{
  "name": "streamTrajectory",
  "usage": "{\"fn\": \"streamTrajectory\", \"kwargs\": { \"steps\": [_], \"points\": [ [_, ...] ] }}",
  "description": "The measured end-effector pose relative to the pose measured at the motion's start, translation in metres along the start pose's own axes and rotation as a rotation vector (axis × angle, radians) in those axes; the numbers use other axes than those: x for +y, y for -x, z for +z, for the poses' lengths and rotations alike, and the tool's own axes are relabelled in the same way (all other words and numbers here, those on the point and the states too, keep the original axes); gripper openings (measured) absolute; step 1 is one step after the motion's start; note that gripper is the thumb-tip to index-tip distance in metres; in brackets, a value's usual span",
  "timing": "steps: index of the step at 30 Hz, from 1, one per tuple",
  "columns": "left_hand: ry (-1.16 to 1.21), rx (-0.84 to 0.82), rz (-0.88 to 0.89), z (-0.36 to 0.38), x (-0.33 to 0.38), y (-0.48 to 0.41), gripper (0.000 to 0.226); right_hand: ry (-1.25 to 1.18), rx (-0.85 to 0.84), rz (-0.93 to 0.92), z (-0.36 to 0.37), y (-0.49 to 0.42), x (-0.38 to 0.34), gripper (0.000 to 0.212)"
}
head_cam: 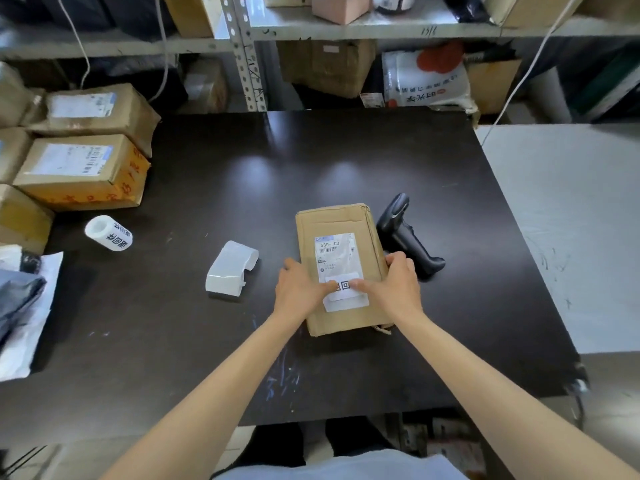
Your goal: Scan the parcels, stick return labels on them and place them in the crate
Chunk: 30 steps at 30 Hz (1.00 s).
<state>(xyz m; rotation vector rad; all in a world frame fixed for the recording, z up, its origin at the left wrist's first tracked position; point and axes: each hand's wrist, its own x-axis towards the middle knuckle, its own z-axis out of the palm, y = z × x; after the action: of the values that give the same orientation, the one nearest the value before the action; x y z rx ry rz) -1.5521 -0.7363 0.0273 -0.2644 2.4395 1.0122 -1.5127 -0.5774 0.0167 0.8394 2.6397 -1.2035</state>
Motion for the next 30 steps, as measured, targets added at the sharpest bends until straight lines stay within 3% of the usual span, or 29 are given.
{"fn": "streamTrajectory", "kwargs": {
  "steps": [6, 12, 17, 21, 30],
  "points": [
    [0.026, -0.055, 0.244, -0.021, 0.018, 0.009, 0.075, -0.046, 0.259, 0.015, -0.018, 0.038, -0.014, 0.077],
    [-0.104, -0.375, 0.531, 0.012, 0.044, 0.060, 0.067, -0.199, 0.633, 0.337, -0.034, 0.133, 0.035, 0.083],
    [-0.258, -0.659, 0.715, 0.071, 0.037, 0.139, 0.065, -0.329, 0.821, 0.629, -0.024, 0.238, 0.095, 0.088],
    [-0.365, -0.850, 0.806, 0.124, 0.024, 0.201, 0.072, -0.458, 0.966, 0.792, -0.018, 0.313, 0.140, 0.078],
    [-0.581, -0.991, 0.904, 0.232, -0.005, 0.278, 0.072, -0.665, 1.053, 1.006, -0.025, 0.401, 0.238, 0.058]
  ]
}}
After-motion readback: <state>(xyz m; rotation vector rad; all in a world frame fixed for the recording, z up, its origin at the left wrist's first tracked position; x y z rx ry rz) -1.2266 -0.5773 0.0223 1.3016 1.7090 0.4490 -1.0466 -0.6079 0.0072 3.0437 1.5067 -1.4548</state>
